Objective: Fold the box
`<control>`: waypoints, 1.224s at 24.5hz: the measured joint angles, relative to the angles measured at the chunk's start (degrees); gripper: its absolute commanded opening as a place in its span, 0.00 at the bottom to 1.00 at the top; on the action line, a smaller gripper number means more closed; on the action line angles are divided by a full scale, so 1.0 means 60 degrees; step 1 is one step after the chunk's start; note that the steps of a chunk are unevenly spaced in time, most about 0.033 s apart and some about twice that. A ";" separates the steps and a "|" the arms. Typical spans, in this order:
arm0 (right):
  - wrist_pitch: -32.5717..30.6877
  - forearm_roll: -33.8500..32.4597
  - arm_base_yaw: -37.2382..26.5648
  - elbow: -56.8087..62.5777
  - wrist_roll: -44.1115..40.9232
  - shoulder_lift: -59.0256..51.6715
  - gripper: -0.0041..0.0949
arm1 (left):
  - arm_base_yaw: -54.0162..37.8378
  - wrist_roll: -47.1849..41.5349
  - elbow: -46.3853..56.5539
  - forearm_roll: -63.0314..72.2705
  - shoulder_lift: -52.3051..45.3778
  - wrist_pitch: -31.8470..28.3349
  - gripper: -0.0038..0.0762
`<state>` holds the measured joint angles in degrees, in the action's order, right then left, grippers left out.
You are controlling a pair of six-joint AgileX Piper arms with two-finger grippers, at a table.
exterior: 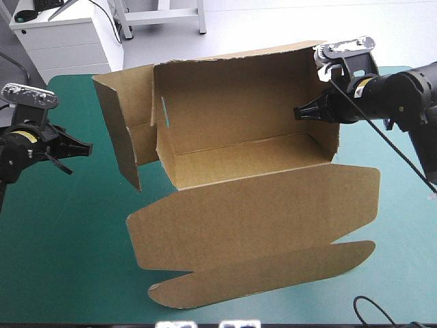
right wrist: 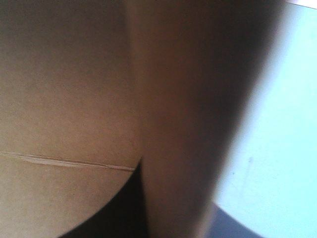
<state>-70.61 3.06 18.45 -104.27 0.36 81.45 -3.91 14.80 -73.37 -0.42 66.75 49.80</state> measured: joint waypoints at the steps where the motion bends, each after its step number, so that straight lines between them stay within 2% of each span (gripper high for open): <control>1: -0.0010 0.0000 0.0000 0.0000 0.0000 0.0000 0.02 | -0.0382 0.0182 0.0000 0.0555 0.0135 0.0029 0.07; 3: -0.0009 0.0000 0.0000 0.0000 0.0000 0.0000 0.02 | -0.1116 0.0951 0.0000 0.2419 0.0524 0.0061 0.07; 7: -0.0009 0.0000 0.0000 0.0000 0.0000 0.0000 0.02 | -0.1391 0.4400 0.0000 0.6794 0.1299 0.0677 0.07; 11: -0.0009 -0.0175 0.0008 0.0000 -0.0060 0.0000 0.02 | -0.1394 0.5970 0.0006 0.9112 0.1482 0.1530 0.07; 21: -0.0058 -0.0651 0.0008 0.0000 -0.0284 0.0000 0.02 | -0.1394 0.7019 0.0006 1.1905 0.1482 0.3292 0.07; 30: 0.0002 -0.0918 0.0008 0.0000 -0.0434 0.0000 0.02 | -0.1394 0.7059 0.0006 1.3001 0.1388 0.3356 0.07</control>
<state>-70.60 -2.45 18.49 -104.27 -2.24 81.45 -12.28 57.16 -73.33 77.58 75.08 69.94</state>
